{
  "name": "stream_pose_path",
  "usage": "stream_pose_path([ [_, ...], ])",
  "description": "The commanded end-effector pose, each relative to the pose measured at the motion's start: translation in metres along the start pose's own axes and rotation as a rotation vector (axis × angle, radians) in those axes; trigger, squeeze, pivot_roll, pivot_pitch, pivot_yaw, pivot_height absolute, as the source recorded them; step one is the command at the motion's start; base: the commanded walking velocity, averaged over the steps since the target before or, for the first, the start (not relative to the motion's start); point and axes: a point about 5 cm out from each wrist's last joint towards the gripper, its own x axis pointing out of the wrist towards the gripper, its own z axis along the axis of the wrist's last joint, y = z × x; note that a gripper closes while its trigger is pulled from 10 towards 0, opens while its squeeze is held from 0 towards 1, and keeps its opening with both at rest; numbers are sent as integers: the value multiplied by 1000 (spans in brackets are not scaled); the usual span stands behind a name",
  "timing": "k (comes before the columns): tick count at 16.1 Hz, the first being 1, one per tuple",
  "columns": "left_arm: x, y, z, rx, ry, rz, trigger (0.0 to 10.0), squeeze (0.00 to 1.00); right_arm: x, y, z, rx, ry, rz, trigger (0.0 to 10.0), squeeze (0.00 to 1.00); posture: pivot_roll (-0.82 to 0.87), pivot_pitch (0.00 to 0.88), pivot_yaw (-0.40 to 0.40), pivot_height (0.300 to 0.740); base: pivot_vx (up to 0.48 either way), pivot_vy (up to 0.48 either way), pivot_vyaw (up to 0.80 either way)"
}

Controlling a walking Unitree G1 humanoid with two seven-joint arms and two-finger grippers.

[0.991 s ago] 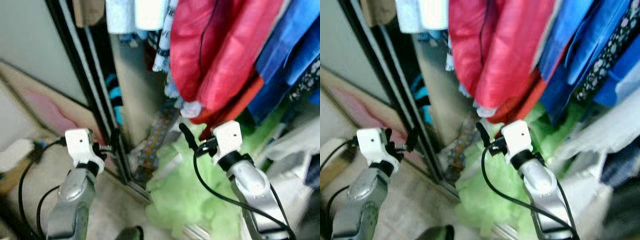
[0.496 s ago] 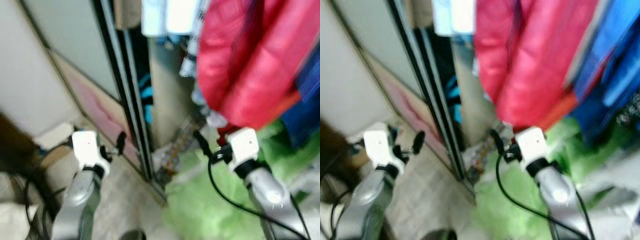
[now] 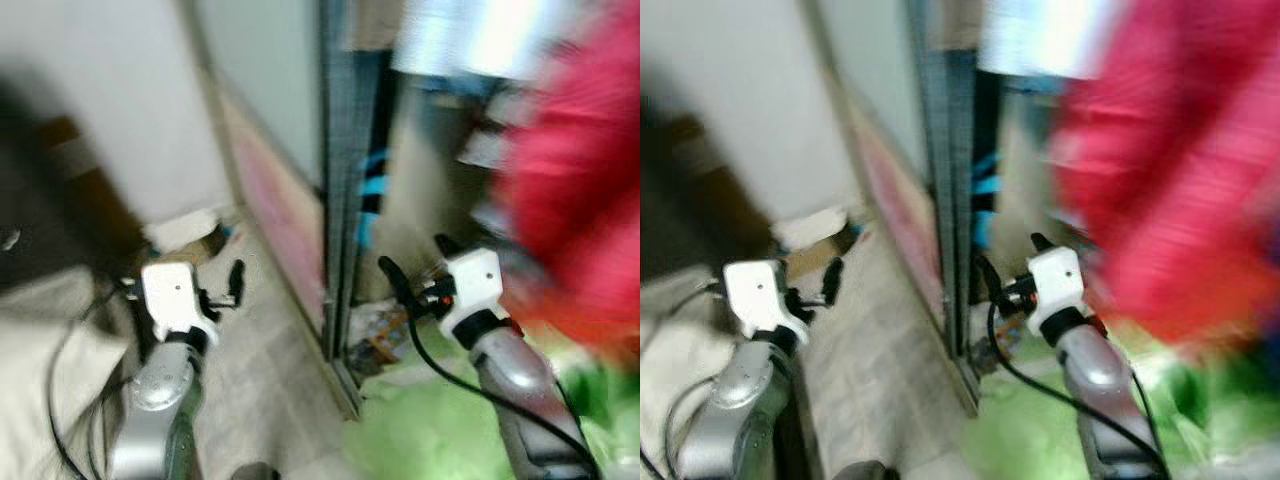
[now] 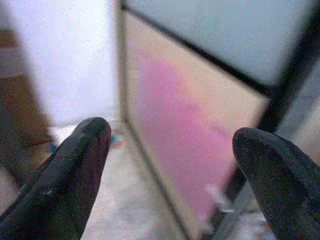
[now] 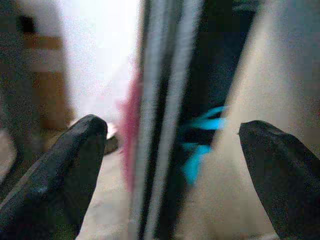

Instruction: Clean up the room

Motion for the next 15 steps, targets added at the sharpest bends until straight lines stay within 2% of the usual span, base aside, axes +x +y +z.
stream_pose_path([
  [1, -1, 4, -2, 20, 2, 26, 10000, 0, 8, 4, -1, 18, -13, 17, 10000, 0, -46, 0, 7, 740, 0, 0, 800],
  [4, 0, 4, 2, 34, -44, 42, 10000, 0, 20, 3, 1, 52, -17, 1, 10000, 0, -26, 0, -9, 740, 0, 0, 800],
  [6, 4, 4, 4, 47, -44, 55, 10000, 0, 28, 11, 7, 54, -29, 34, 10000, 0, -42, 0, -16, 740, 0, 0, 797],
  [7, 6, 5, 7, 87, -48, 71, 10000, 0, 29, 13, 8, 69, -20, 30, 10000, 0, -51, 0, -12, 740, 0, 0, 425],
  [10, 10, -3, 10, 74, -57, 54, 10000, 0, 28, 15, 8, 87, 29, -14, 10000, 0, -73, 0, 12, 740, 0, 0, 0],
  [12, 10, -5, 11, 88, -54, 41, 10000, 0, 29, 14, 11, 29, 26, -11, 10000, 0, -81, 0, 19, 740, 0, 0, 0],
  [15, 10, -5, 11, 88, -54, 41, 10000, 0, 29, 14, 11, 29, 26, -11, 10000, 0, -81, 0, 19, 740, 0, 0, 0],
])
